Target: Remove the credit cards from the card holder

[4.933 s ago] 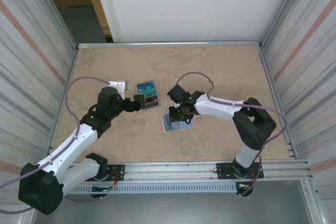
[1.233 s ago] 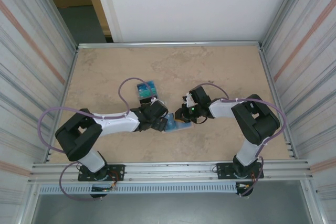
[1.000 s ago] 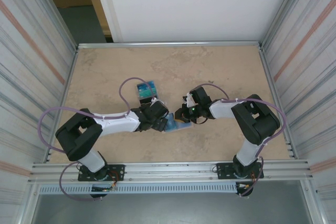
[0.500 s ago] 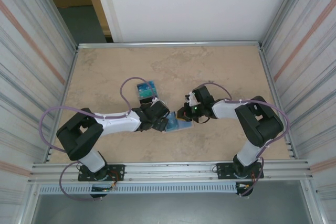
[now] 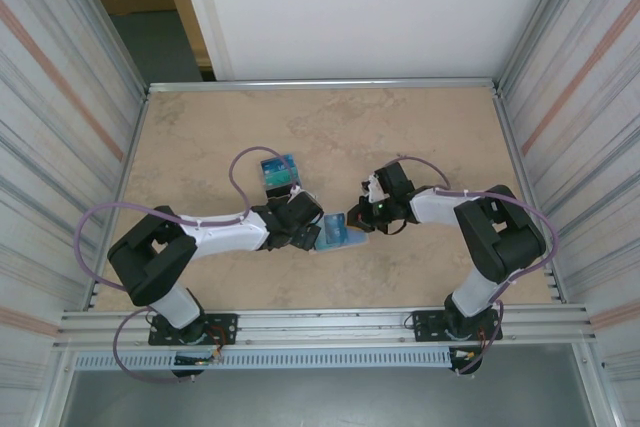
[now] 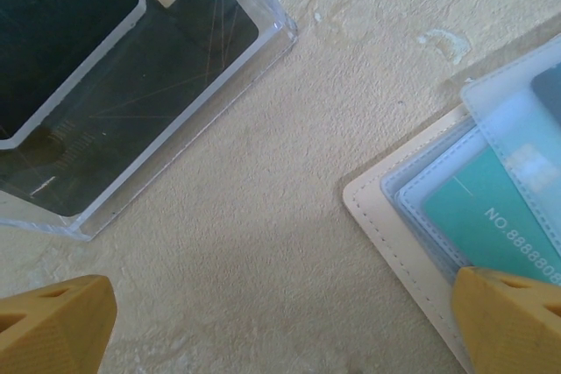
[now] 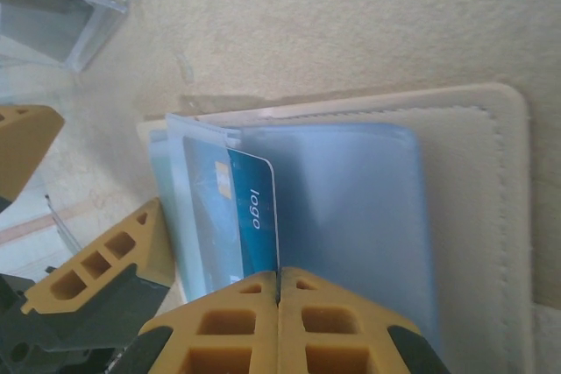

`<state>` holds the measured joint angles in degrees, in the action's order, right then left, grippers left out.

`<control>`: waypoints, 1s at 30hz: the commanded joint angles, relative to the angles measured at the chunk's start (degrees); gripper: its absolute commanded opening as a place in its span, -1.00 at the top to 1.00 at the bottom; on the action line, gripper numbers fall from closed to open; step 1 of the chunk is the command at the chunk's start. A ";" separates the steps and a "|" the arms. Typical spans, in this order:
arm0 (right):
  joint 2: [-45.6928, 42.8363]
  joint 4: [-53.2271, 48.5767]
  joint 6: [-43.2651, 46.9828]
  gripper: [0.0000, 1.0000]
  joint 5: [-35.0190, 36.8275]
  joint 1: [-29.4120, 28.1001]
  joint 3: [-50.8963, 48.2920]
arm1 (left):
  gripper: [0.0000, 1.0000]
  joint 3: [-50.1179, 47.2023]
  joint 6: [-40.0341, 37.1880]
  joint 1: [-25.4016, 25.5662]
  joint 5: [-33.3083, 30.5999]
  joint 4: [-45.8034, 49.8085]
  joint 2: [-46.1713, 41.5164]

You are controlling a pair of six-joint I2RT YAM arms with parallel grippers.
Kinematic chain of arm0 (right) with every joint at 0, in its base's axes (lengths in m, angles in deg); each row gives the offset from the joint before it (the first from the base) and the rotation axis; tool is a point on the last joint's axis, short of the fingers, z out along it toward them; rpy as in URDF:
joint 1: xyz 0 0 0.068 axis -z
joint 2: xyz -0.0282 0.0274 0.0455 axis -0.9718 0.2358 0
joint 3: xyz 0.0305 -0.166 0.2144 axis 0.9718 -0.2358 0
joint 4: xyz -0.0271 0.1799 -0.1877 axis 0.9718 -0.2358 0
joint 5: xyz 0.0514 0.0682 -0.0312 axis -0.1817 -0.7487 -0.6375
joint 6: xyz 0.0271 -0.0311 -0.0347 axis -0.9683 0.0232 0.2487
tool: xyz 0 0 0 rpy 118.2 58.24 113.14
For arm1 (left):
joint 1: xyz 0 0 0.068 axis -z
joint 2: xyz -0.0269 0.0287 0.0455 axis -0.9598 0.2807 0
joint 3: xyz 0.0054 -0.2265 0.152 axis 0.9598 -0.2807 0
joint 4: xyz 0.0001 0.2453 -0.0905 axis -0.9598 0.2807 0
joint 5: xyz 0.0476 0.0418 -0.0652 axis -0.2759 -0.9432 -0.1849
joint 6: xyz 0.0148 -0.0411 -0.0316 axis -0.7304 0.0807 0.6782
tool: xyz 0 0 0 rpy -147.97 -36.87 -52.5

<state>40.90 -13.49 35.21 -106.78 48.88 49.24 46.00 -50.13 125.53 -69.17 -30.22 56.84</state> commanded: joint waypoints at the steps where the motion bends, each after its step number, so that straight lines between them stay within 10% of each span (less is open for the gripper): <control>1: -1.52 -4.16 3.16 1.00 0.90 0.83 1.02 | -0.97 1.28 -1.47 0.46 -2.20 0.91 0.83; 30: -2.79 -5.71 3.83 1.00 0.53 1.56 1.48 | -0.97 6.83 -10.87 1.25 2.61 -7.51 3.96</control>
<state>40.05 -17.80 38.10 -106.80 50.14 49.81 51.42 -59.62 126.45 -65.89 -38.00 59.70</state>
